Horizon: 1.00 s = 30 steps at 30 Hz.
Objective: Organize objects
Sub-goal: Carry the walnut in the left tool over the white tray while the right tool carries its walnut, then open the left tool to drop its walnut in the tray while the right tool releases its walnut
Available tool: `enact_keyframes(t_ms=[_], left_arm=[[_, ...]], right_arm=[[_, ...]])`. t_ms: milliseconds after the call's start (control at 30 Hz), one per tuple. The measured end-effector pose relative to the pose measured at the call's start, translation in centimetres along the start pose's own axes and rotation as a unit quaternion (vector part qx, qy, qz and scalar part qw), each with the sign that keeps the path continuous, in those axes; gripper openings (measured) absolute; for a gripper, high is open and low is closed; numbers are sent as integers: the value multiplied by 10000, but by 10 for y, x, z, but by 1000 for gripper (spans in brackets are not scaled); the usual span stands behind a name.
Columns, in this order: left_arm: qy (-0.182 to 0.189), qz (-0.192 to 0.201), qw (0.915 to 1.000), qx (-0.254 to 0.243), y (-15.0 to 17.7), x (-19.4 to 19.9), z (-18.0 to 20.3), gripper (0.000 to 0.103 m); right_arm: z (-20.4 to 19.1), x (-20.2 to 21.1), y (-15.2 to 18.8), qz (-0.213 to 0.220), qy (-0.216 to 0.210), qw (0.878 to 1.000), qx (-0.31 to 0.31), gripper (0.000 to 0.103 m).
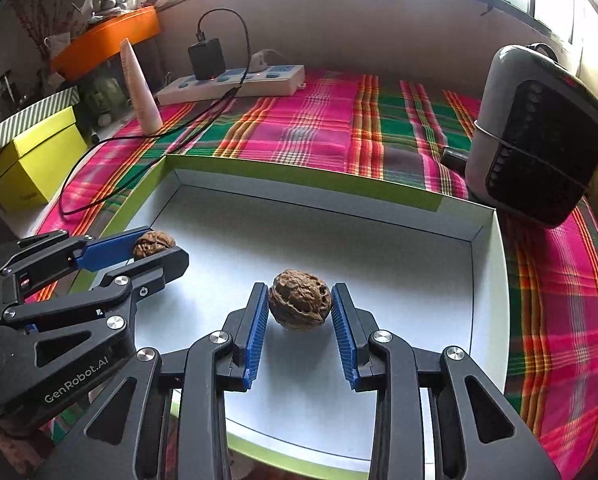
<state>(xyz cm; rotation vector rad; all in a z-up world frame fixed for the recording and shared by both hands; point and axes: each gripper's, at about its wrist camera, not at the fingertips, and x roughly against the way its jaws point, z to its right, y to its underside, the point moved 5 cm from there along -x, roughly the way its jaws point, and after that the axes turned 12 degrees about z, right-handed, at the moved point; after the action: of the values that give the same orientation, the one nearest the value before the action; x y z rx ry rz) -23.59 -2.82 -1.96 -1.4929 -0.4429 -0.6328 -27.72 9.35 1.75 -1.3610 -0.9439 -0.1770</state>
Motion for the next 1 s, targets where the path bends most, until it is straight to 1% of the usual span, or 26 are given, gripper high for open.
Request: enact_keyframes(t_ms=[433, 533, 600, 667, 733, 800, 1000], left_arm=[[-78, -67, 9999, -68, 3, -2, 2, 30], [-110, -65, 9999, -78, 4, 0, 2, 32], [-131, -42, 9999, -67, 4, 3, 2, 35], [-153, -21, 9999, -41, 3, 6, 1, 37], [-149, 8, 9999, -25, 2, 9, 0, 40], [-150, 24, 9999, -15, 2, 12, 0, 42], [-163, 104, 9998, 17, 4, 26, 1, 44]], right_arm=[[0, -1, -1, -34, 28, 10000, -16, 34], [1, 0, 0, -22, 30, 10000, -49, 34], [1, 2, 0, -17, 10, 10000, -41, 34], [0, 4, 0, 18, 51, 10000, -7, 35], [1, 6, -1, 45, 73, 10000, -12, 45], [1, 9, -1, 63, 85, 9999, -31, 46], [3, 18, 1, 124, 199, 9997, -48, 46]])
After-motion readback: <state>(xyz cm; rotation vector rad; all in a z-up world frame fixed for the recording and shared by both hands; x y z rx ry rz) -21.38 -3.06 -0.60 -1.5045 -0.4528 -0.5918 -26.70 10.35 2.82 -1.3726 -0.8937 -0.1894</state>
